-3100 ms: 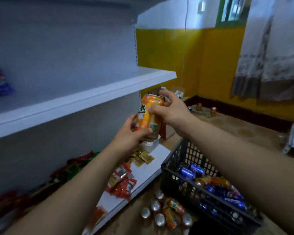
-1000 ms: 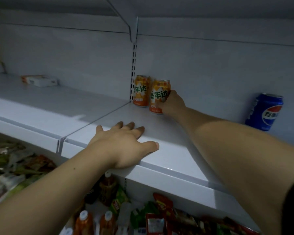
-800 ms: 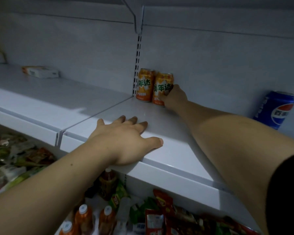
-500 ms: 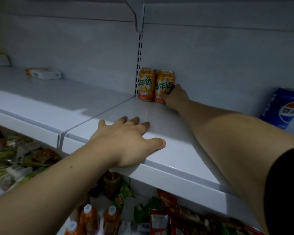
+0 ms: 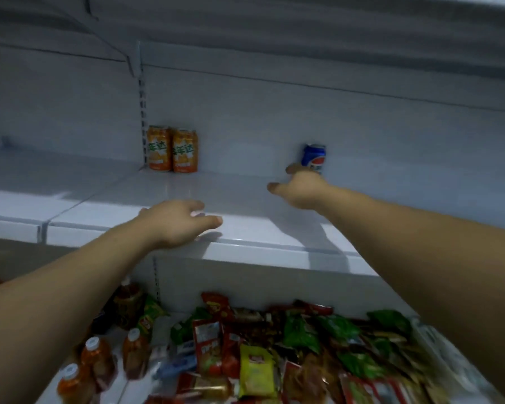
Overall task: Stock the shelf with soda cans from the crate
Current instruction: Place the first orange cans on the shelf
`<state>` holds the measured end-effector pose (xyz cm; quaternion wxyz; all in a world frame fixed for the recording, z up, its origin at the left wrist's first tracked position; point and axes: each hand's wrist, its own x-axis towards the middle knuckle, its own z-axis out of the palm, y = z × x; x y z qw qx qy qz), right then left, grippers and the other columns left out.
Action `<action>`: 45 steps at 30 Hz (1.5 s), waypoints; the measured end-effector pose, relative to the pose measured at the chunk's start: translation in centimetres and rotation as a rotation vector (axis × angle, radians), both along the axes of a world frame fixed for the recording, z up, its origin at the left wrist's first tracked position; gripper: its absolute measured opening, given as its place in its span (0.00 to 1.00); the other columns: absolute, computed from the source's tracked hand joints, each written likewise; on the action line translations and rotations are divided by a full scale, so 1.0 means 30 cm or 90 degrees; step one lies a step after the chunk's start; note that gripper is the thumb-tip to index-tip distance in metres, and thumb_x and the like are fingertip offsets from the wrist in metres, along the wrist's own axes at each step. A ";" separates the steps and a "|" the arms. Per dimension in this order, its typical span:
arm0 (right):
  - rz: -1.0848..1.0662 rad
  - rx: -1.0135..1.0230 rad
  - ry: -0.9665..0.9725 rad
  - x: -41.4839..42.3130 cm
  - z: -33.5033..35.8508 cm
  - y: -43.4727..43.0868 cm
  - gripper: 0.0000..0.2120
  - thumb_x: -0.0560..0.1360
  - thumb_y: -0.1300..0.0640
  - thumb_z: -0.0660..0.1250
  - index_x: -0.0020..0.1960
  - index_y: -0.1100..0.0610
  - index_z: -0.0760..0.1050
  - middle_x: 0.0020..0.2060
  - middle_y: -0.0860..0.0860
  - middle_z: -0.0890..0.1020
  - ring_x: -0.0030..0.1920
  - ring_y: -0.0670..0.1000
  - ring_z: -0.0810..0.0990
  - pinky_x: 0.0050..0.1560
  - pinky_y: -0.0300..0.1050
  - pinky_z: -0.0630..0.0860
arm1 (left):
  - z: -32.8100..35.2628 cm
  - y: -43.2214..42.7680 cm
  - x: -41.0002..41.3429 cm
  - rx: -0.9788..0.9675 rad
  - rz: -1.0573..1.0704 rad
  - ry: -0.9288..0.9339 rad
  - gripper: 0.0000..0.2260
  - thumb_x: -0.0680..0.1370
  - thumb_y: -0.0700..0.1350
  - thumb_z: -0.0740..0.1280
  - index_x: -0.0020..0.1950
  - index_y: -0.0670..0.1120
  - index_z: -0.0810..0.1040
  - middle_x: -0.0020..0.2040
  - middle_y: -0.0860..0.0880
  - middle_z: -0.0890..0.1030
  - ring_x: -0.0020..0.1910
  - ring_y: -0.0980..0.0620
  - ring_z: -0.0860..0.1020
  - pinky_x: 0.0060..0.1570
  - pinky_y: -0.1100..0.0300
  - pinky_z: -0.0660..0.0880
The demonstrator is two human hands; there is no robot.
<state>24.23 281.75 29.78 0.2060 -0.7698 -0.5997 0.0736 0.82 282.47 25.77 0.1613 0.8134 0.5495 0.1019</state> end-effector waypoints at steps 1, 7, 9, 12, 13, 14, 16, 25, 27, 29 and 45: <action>-0.027 0.005 -0.011 0.054 0.004 -0.092 0.34 0.77 0.42 0.64 0.75 0.60 0.58 0.72 0.59 0.66 0.69 0.59 0.67 0.64 0.46 0.66 | 0.010 -0.062 0.070 -0.006 -0.037 -0.025 0.47 0.62 0.76 0.53 0.75 0.53 0.62 0.75 0.51 0.64 0.72 0.47 0.64 0.70 0.45 0.61; -0.193 -0.009 -0.028 0.367 0.011 -0.680 0.35 0.78 0.42 0.63 0.77 0.59 0.56 0.74 0.57 0.63 0.72 0.59 0.65 0.68 0.50 0.64 | 0.014 -0.503 0.505 0.006 -0.256 -0.097 0.33 0.74 0.62 0.65 0.76 0.54 0.60 0.76 0.53 0.62 0.73 0.51 0.63 0.69 0.55 0.61; -0.236 -0.017 -0.026 0.461 0.003 -0.871 0.36 0.78 0.41 0.62 0.77 0.59 0.56 0.75 0.57 0.62 0.72 0.59 0.64 0.68 0.50 0.64 | 0.000 -0.646 0.625 -0.006 -0.308 -0.089 0.33 0.75 0.60 0.66 0.76 0.53 0.60 0.76 0.52 0.61 0.74 0.50 0.61 0.70 0.55 0.60; -0.289 -0.026 -0.031 0.584 -0.035 -1.127 0.36 0.77 0.41 0.63 0.76 0.60 0.58 0.73 0.57 0.65 0.69 0.59 0.68 0.63 0.48 0.67 | -0.038 -0.832 0.772 -0.021 -0.362 -0.073 0.33 0.75 0.59 0.66 0.76 0.51 0.60 0.76 0.51 0.61 0.73 0.49 0.62 0.71 0.54 0.60; -0.307 -0.029 -0.027 0.619 -0.050 -1.201 0.35 0.77 0.41 0.64 0.75 0.60 0.59 0.71 0.58 0.67 0.67 0.59 0.70 0.59 0.47 0.69 | -0.050 -0.886 0.817 -0.029 -0.376 -0.072 0.33 0.75 0.59 0.66 0.76 0.51 0.60 0.76 0.50 0.61 0.73 0.49 0.62 0.71 0.54 0.60; -0.326 -0.035 -0.019 0.656 -0.069 -1.270 0.34 0.77 0.41 0.64 0.74 0.60 0.60 0.70 0.58 0.69 0.65 0.59 0.71 0.55 0.47 0.70 | -0.064 -0.938 0.858 -0.038 -0.392 -0.069 0.32 0.75 0.58 0.66 0.76 0.50 0.60 0.76 0.50 0.61 0.74 0.48 0.61 0.70 0.55 0.60; -0.367 -0.055 -0.010 0.720 -0.109 -1.398 0.33 0.76 0.41 0.65 0.73 0.60 0.63 0.68 0.58 0.72 0.63 0.59 0.73 0.51 0.45 0.70 | -0.099 -1.036 0.936 -0.050 -0.426 -0.052 0.32 0.75 0.59 0.66 0.76 0.50 0.60 0.76 0.49 0.61 0.74 0.48 0.61 0.70 0.55 0.60; -0.546 -0.128 0.081 0.864 -0.334 -1.782 0.36 0.76 0.40 0.64 0.76 0.57 0.59 0.72 0.56 0.67 0.68 0.57 0.70 0.59 0.48 0.70 | -0.278 -1.333 1.213 -0.113 -0.598 0.002 0.33 0.74 0.57 0.67 0.76 0.51 0.61 0.74 0.49 0.65 0.70 0.48 0.68 0.66 0.55 0.66; -0.578 -0.144 0.099 0.879 -0.394 -1.836 0.32 0.77 0.43 0.64 0.74 0.58 0.62 0.69 0.56 0.70 0.66 0.57 0.71 0.59 0.48 0.70 | -0.325 -1.370 1.263 -0.131 -0.638 0.015 0.32 0.74 0.57 0.68 0.75 0.51 0.62 0.74 0.50 0.66 0.70 0.49 0.67 0.65 0.57 0.66; -0.605 -0.145 0.132 0.885 -0.459 -1.879 0.29 0.77 0.45 0.65 0.73 0.58 0.63 0.66 0.57 0.73 0.61 0.56 0.74 0.59 0.49 0.73 | -0.370 -1.392 1.289 -0.148 -0.679 0.030 0.29 0.75 0.56 0.67 0.74 0.52 0.64 0.73 0.50 0.67 0.70 0.50 0.67 0.64 0.59 0.65; -0.695 -0.302 0.338 1.371 -1.228 -2.166 0.22 0.76 0.45 0.65 0.65 0.55 0.69 0.46 0.50 0.75 0.45 0.48 0.75 0.50 0.45 0.74 | -1.064 -1.504 1.917 -0.269 -0.749 0.268 0.24 0.75 0.57 0.66 0.69 0.52 0.70 0.70 0.49 0.70 0.66 0.49 0.70 0.64 0.54 0.68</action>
